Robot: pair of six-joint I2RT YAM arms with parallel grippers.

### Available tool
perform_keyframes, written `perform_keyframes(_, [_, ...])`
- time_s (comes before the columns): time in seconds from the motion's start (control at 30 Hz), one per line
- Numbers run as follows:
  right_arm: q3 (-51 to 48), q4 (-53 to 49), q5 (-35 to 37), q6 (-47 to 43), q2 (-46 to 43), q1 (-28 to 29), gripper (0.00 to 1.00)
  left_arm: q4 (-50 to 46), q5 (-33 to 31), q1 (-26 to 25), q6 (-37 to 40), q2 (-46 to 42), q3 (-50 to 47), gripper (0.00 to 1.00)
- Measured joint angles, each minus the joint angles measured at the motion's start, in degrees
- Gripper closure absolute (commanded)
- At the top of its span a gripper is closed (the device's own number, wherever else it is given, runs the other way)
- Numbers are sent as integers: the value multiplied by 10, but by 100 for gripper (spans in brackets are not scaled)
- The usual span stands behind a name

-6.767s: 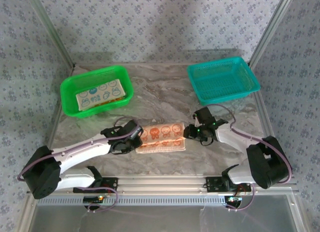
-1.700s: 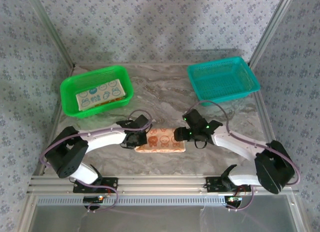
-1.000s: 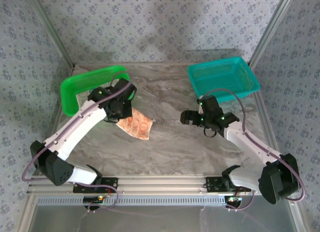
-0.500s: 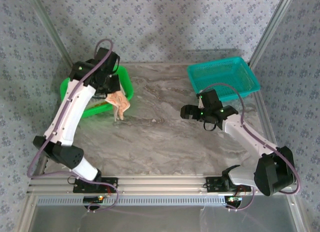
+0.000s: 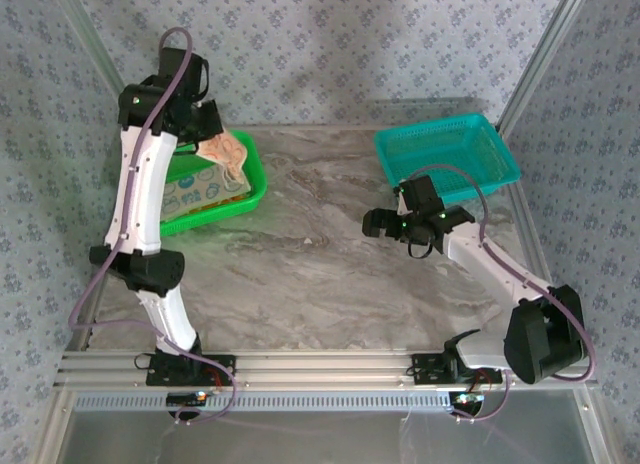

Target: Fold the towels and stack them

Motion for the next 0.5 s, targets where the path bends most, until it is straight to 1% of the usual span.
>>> perform_keyframes(0.1, [3, -7, -2, 0, 7, -4, 0, 0, 8, 11, 0, 35, 32, 100])
perform_keyframes(0.3, [10, -16, -2, -1, 16, -10, 0, 0, 24, 12, -5, 117, 83, 100])
perform_keyframes(0.5, [10, -20, -4, -4, 16, -19, 0, 7, 70, 12, -27, 164, 103, 100])
